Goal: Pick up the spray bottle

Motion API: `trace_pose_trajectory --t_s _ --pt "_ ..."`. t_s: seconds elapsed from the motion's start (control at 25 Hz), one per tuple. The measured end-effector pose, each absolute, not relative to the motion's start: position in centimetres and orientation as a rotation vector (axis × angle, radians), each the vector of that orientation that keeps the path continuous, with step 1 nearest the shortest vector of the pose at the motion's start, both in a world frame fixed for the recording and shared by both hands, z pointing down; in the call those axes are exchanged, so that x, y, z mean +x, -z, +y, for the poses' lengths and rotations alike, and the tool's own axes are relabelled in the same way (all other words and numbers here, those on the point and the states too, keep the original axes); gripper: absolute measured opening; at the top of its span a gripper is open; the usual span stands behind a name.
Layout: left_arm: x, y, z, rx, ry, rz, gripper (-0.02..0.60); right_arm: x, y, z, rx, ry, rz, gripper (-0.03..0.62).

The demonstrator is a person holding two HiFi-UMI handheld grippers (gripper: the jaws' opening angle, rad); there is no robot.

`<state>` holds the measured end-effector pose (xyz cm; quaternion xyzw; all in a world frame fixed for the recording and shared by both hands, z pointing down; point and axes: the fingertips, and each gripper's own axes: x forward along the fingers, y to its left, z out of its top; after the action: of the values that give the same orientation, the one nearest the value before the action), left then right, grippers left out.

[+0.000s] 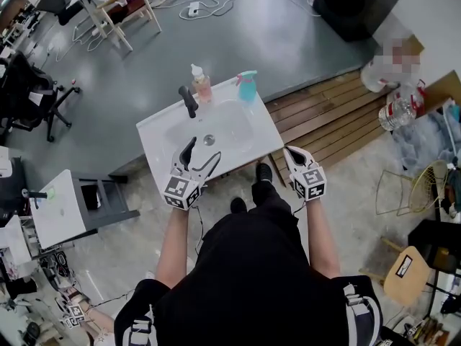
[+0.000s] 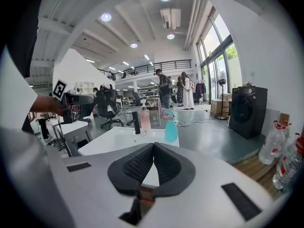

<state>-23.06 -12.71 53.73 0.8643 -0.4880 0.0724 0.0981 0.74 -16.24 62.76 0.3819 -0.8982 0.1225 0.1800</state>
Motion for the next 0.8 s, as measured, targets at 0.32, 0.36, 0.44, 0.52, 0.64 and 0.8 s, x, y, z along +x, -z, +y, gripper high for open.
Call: trace_pose_trajectory --t_s 0.32,0.36,0.44,0.52,0.64,0.8 --pt "-21.1 -54.0 -17.8 2.55 -0.223 -1.443 0.342 2.3 -63.2 -21.4 1.049 -0.364 -2.542 0.016" --pt "-20.8 -54.1 -18.6 2.548 -0.226 -1.447 0.344 2.5 -63.3 -22.3 1.043 -0.364 -2.545 0.016" --pt "-20.0 -54.4 -20.5 2.545 -0.241 -1.452 0.342 3.2 -63.5 -24.2 1.029 -0.362 -2.552 0.017" --pt "-18.9 -54.6 -22.4 2.552 -0.271 -1.455 0.342 4.1 -63.5 -26.5 1.019 -0.362 -2.555 0.017" --pt "-17.2 -54.9 -25.4 2.558 -0.313 -1.459 0.342 5.8 -63.6 -30.0 1.009 -0.361 -2.56 0.017" --pt "-15.8 -55.5 -29.6 2.536 -0.343 -1.502 0.343 7.1 -63.6 -35.0 0.956 -0.342 -2.58 0.017"
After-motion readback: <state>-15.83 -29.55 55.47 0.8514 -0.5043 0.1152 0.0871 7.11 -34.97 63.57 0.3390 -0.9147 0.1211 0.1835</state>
